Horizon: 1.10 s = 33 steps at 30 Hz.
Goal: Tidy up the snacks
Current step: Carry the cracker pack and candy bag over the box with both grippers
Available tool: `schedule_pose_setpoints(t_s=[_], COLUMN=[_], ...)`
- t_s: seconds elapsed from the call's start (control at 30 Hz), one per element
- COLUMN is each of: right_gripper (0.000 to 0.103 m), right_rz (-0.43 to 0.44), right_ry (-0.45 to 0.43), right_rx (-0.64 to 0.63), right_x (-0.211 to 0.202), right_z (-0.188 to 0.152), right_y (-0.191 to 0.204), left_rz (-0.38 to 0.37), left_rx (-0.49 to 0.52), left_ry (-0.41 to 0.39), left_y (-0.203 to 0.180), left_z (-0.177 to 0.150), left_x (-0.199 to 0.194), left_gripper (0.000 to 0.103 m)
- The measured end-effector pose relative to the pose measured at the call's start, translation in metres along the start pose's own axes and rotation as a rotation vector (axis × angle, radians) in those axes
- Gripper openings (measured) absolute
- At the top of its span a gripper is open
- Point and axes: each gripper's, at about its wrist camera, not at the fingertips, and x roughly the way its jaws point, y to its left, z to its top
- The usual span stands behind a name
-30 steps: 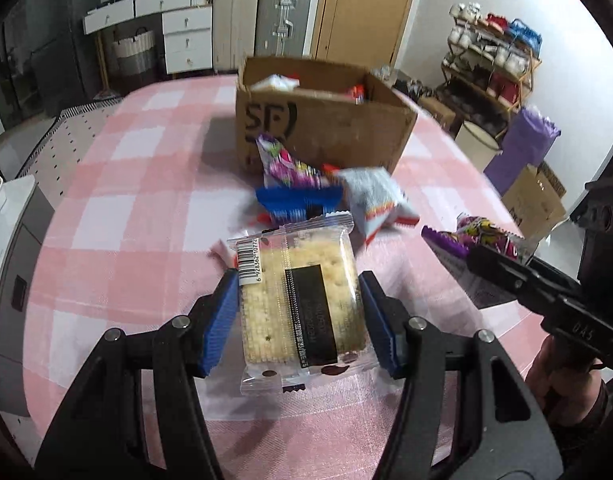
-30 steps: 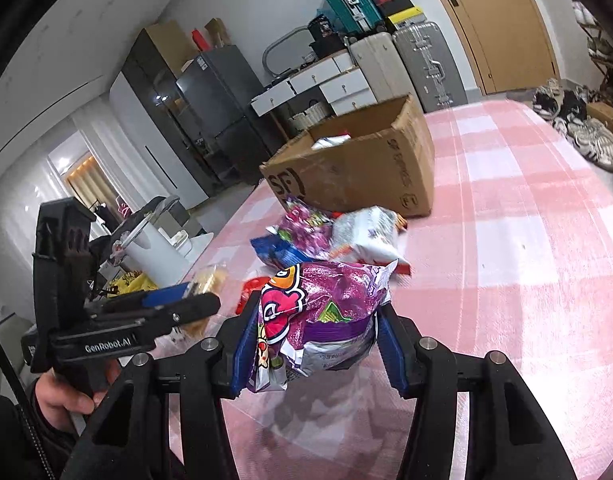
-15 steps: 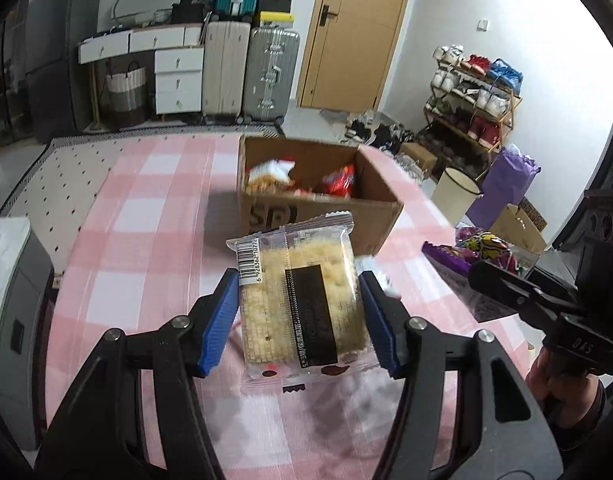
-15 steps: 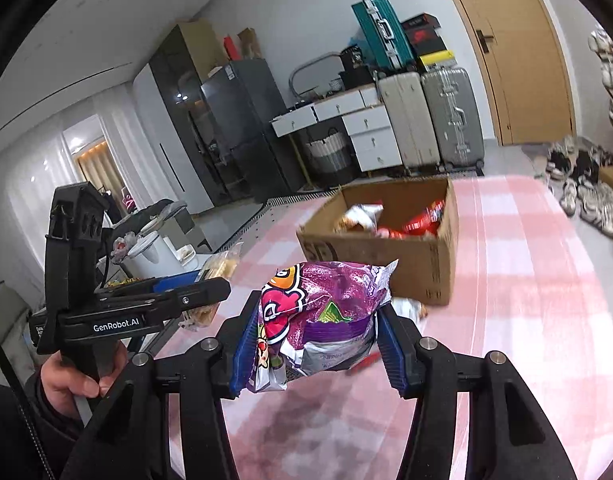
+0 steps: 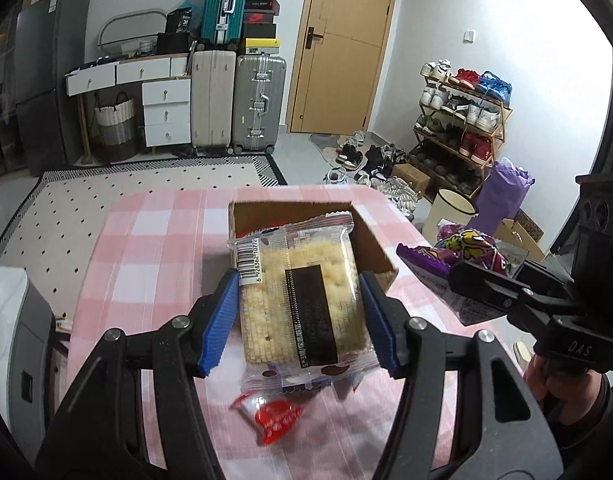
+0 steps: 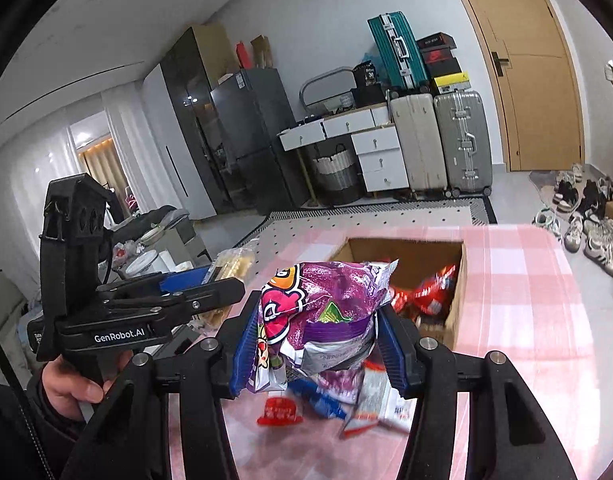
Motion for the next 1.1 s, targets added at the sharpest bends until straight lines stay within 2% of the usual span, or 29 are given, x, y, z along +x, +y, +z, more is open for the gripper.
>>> schedule_pose_setpoints(t_s=[0.3, 0.7, 0.9, 1.1], right_gripper=[0.054, 0.054, 0.054, 0.054], right_rz=[-0.005, -0.025, -0.034, -0.045], right_ry=[-0.025, -0.026, -0.006, 0.025], right_rx=[-0.036, -0.046, -0.03, -0.029], right_x=[0.013, 0.038, 0.061, 0.086], right_z=[0.044, 0.086, 0.096, 0.093], right_y=[-0.004, -0.024, -0.04, -0.051], left_rz=[-0.017, -0.034, -0.045, -0.046], left_rx=[0.01, 0.013, 0.0, -0.018], left_ry=[-0.003, 0.021, 0.049, 0.096], left_y=[-0.004, -0.005, -0.001, 0.007], left_z=[0.051, 0.104, 0.117, 0.112], left_x=[0.023, 0.075, 0.106, 0.144], left_gripper=[0.057, 0.057, 0.057, 0.057])
